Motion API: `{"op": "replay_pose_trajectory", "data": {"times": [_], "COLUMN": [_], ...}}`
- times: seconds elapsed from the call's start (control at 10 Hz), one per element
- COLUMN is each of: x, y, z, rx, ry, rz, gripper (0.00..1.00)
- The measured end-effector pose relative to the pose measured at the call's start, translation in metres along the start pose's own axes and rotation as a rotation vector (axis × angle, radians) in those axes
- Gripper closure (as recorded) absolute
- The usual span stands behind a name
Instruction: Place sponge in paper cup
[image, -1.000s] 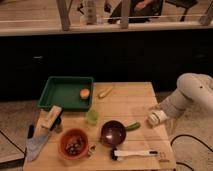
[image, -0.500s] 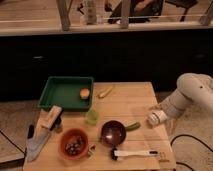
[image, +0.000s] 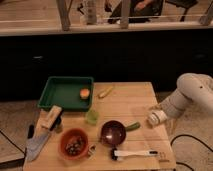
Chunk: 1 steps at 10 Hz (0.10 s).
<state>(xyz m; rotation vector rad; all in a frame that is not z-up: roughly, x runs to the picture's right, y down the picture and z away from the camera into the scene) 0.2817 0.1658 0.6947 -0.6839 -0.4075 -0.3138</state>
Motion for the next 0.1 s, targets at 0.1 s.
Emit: {"op": "replay_pose_trajectory", "data": {"times": [0.1], "x": [0.0000], "y": [0.0000], "z": [0.0000], "rx": [0.000], "ry": [0.000], "rz": [0.000], "gripper": [0.20]}}
